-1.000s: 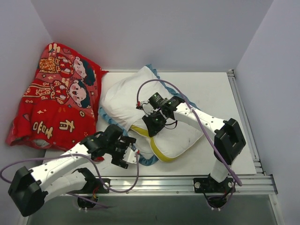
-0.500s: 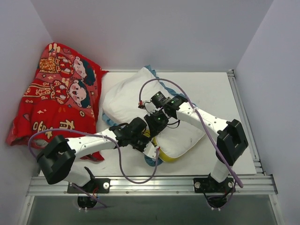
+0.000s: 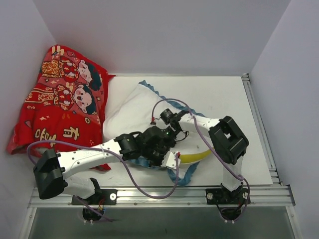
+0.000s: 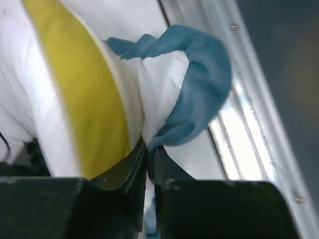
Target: Put the pillow into the pillowcase
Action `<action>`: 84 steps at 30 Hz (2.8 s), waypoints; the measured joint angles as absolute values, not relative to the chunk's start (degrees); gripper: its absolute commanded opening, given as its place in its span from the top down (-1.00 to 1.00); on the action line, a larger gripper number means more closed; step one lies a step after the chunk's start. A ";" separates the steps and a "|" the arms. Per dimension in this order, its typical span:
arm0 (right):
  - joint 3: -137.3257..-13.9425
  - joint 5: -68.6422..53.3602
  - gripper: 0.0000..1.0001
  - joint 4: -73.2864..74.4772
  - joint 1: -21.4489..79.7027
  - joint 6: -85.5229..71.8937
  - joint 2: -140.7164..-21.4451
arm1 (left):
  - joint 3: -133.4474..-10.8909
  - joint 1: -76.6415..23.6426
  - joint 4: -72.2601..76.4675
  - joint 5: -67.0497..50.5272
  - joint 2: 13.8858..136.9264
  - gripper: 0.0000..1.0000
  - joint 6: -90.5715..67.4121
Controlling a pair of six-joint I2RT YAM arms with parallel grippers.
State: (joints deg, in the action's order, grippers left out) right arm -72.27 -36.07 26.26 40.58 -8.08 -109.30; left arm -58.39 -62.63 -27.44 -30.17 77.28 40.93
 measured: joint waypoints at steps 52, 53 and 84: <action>-64.34 -51.79 1.00 49.87 0.40 -1.93 -96.29 | -109.12 -57.93 -58.83 -22.35 110.78 1.00 17.50; -64.10 -53.08 1.00 48.99 0.40 -2.61 -94.52 | -108.81 -58.78 -58.74 -24.56 111.11 1.00 17.72; -63.59 -41.04 -0.62 49.76 -8.64 1.10 -89.41 | -127.79 -41.85 -46.74 -6.98 127.57 -0.47 9.21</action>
State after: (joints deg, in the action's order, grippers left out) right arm -63.59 -41.04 49.76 -8.64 1.10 -89.41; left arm -127.79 -41.85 -46.74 -6.98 127.57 9.21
